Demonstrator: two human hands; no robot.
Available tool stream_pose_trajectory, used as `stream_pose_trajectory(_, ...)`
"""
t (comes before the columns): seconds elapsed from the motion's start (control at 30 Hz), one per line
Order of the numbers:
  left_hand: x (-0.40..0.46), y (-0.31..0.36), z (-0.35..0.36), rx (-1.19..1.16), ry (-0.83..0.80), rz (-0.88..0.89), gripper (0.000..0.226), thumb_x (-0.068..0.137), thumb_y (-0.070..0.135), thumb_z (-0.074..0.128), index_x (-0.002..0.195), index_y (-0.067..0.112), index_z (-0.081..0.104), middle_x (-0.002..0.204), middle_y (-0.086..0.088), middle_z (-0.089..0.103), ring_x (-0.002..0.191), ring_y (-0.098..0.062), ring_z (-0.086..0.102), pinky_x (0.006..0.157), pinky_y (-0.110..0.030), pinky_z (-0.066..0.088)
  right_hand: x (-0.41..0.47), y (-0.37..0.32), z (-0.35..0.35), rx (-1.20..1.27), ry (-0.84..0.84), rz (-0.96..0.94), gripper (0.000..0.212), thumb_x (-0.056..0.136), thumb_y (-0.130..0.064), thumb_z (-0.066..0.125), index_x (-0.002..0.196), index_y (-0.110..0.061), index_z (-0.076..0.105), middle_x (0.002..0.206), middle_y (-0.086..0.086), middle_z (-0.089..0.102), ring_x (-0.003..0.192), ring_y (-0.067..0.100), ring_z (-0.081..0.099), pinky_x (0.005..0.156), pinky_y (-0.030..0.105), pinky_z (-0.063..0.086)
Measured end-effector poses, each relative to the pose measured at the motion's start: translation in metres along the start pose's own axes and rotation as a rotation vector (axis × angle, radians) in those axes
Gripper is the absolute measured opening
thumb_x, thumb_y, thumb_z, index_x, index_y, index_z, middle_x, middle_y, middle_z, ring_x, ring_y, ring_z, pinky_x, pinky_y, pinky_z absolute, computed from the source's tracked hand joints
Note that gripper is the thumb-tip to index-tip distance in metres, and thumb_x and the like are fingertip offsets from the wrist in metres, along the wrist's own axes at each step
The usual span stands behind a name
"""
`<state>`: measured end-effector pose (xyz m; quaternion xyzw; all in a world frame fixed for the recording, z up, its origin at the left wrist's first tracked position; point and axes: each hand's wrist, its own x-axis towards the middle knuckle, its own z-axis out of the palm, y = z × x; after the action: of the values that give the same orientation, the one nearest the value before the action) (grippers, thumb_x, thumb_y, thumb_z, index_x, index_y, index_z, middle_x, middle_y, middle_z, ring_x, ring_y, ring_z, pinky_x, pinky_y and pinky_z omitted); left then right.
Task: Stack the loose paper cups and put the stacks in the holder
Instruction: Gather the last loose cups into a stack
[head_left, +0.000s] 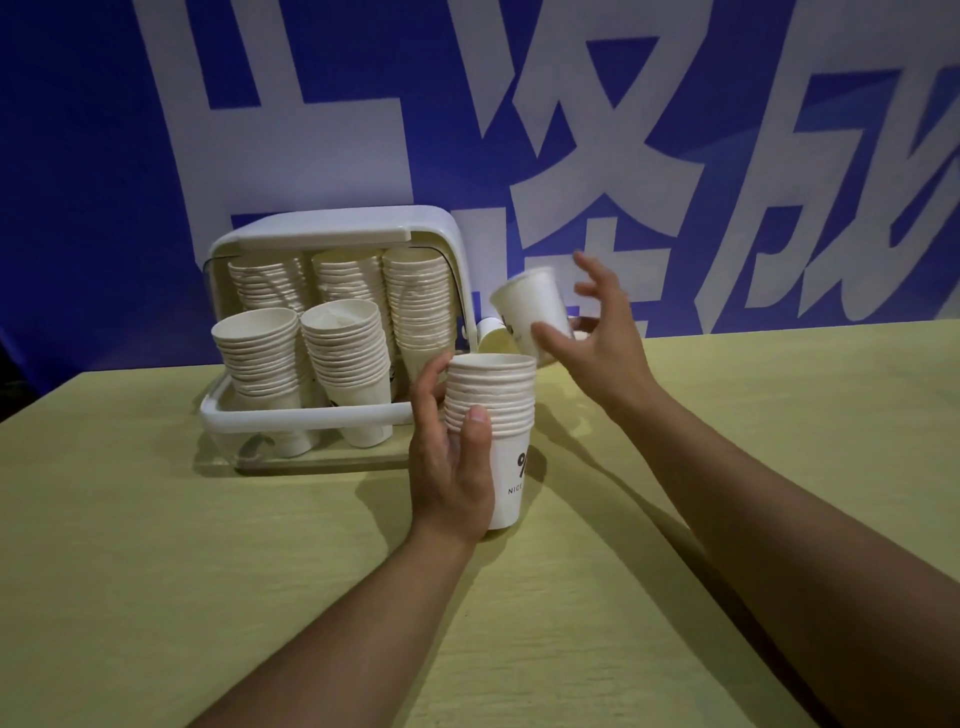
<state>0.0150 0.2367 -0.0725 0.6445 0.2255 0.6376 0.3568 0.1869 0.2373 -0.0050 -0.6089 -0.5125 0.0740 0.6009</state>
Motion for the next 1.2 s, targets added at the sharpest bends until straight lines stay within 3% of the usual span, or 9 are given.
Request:
stream_pose_trajectory(0.23,-0.002,0.003,0.002,-0.047,-0.066,-0.018,0.061,0.089,0.048,0.048,0.148,0.037,0.036,0.136,0.033,0.054,0.128,-0.002,0.053,0.103,-0.024,0.044,-0.008,-0.042,0.003,0.217,-0.098,-0.156,0.060,0.084,-0.034,0.071,0.133,-0.047,0.038,0.140,-0.006,0.044,0.104,0.013,0.059,0.071,0.018,0.057)
stream_pose_trajectory(0.37,0.001,0.005,0.001,-0.046,-0.013,-0.049,0.063,0.088,0.054,0.047,0.147,0.057,0.025,0.141,0.030,0.052,0.126,-0.003,0.056,0.102,-0.041,0.050,-0.018,-0.042,0.013,0.198,-0.177,-0.170,0.029,0.091,-0.035,0.059,0.119,-0.030,0.061,0.122,-0.004,0.060,0.096,0.016,0.063,0.072,0.023,0.056)
stream_pose_trajectory(0.5,0.004,0.004,0.000,-0.027,0.031,-0.066,0.059,0.088,0.055,0.043,0.144,0.060,0.025,0.134,0.048,0.045,0.124,0.007,0.053,0.102,-0.036,0.050,-0.018,-0.039,0.011,0.285,-0.134,-0.083,0.035,0.100,-0.036,0.042,0.086,-0.022,0.071,0.084,-0.008,0.071,0.085,0.014,0.066,0.075,0.028,0.055)
stream_pose_trajectory(0.6,0.003,0.004,0.001,-0.010,0.011,-0.022,0.059,0.089,0.053,0.043,0.146,0.049,0.027,0.133,0.054,0.040,0.127,0.016,0.045,0.101,-0.014,0.041,-0.017,-0.034,0.009,0.299,-0.123,-0.033,0.043,0.107,-0.030,0.037,0.084,-0.019,0.071,0.073,-0.006,0.072,0.079,0.015,0.068,0.074,0.026,0.055)
stream_pose_trajectory(0.7,0.004,0.004,0.000,-0.034,0.029,-0.008,0.058,0.088,0.051,0.045,0.144,0.044,0.031,0.135,0.039,0.049,0.123,0.011,0.051,0.095,-0.010,0.042,-0.011,-0.024,0.007,0.208,-0.055,-0.007,0.041,0.107,-0.030,0.038,0.088,-0.024,0.074,0.086,-0.007,0.071,0.079,0.008,0.061,0.071,0.023,0.053)
stream_pose_trajectory(0.8,0.004,0.006,0.000,-0.052,0.074,0.007,0.060,0.087,0.048,0.045,0.144,0.034,0.033,0.133,0.017,0.052,0.112,0.011,0.056,0.087,-0.006,0.043,-0.005,0.013,0.006,-0.117,-0.021,0.054,0.024,0.102,-0.024,0.051,0.116,-0.023,0.071,0.110,-0.007,0.068,0.087,0.003,0.059,0.078,0.022,0.052)
stream_pose_trajectory(0.87,0.003,0.006,0.000,-0.066,0.093,0.020,0.063,0.086,0.046,0.046,0.145,0.027,0.033,0.129,0.014,0.054,0.107,0.010,0.058,0.084,-0.006,0.045,-0.005,0.044,0.006,-0.291,-0.023,0.151,0.032,0.099,-0.019,0.058,0.130,-0.026,0.061,0.128,-0.004,0.061,0.102,0.008,0.058,0.086,0.018,0.047)
stream_pose_trajectory(1.03,0.004,0.000,-0.001,-0.071,0.124,0.035,0.064,0.086,0.045,0.047,0.145,0.025,0.035,0.127,-0.002,0.059,0.106,0.002,0.060,0.089,-0.016,0.047,0.041,0.073,0.008,-0.622,-0.177,0.043,0.067,0.085,-0.013,0.072,0.144,-0.029,0.044,0.142,-0.003,0.050,0.126,0.021,0.044,0.109,0.040,0.035)
stream_pose_trajectory(1.2,0.005,-0.003,0.000,-0.062,0.154,0.024,0.062,0.085,0.045,0.047,0.144,0.026,0.035,0.115,0.008,0.060,0.095,0.005,0.062,0.082,-0.014,0.048,0.069,0.072,0.016,-0.770,-0.418,0.025,0.080,0.087,-0.027,0.074,0.153,-0.031,0.028,0.155,0.000,0.037,0.146,0.031,0.026,0.114,0.063,0.023)
